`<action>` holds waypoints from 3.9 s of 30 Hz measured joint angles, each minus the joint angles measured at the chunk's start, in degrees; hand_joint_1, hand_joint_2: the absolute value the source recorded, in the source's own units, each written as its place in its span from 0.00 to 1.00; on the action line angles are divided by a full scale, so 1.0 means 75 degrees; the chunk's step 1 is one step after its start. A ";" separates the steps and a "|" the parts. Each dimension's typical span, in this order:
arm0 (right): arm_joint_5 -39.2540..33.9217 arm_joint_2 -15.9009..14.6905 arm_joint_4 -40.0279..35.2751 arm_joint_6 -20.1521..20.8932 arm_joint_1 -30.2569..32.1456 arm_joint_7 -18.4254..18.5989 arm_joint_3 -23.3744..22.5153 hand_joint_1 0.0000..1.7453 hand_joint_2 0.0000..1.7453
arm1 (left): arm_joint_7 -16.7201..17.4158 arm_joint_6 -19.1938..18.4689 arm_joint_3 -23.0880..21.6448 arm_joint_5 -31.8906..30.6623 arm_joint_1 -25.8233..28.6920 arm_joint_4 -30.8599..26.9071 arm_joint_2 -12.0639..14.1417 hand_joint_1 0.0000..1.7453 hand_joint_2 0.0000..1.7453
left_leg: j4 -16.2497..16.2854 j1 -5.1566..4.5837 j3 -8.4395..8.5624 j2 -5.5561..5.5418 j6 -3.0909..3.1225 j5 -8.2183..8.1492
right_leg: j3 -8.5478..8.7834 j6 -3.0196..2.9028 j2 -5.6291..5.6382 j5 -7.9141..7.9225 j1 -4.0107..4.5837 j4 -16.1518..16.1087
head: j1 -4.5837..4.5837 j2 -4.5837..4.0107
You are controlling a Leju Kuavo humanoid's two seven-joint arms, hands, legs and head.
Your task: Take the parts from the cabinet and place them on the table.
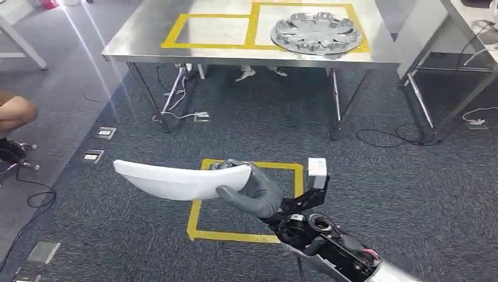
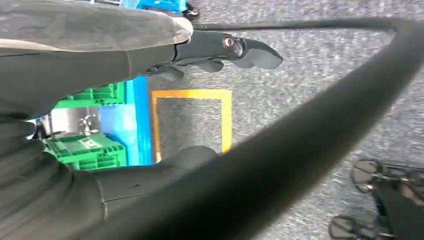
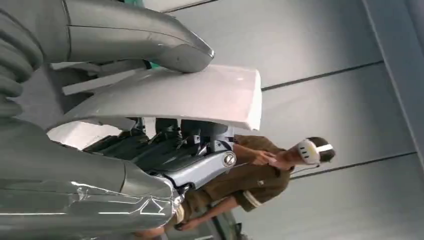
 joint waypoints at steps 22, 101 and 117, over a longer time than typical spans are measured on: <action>0.0023 0.0067 0.0047 -0.0020 -0.0045 0.0117 0.0085 0.75 1.00 | 0.0003 -0.0038 0.0003 0.0000 -0.0004 -0.0003 -0.0090 0.00 1.00 | 0.0073 0.0232 -0.0349 -0.0051 -0.0479 0.0277 | 0.1642 -0.0056 0.0030 0.0846 -0.0118 -0.2823 | -0.0110 0.0000; -0.0230 0.0134 0.0274 0.0020 -0.0086 0.0055 0.0088 0.75 1.00 | 0.0058 0.0003 0.0052 0.0134 -0.0014 -0.0003 -0.0108 0.00 1.00 | 0.0104 0.0137 0.0504 0.0024 -0.0328 -0.0526 | 0.1097 -0.0416 -0.0027 0.1350 0.0108 -0.2620 | 0.0653 0.0000; -0.0236 0.0137 0.0297 -0.0143 -0.0118 0.0050 0.0088 0.75 1.00 | 0.0073 0.0000 0.0052 0.0044 -0.0005 -0.0003 -0.0102 0.00 1.00 | 0.0109 0.0194 -0.0205 -0.0008 -0.0171 0.0110 | 0.1600 -0.0210 0.0100 0.0777 0.0072 -0.2708 | 0.0265 0.0000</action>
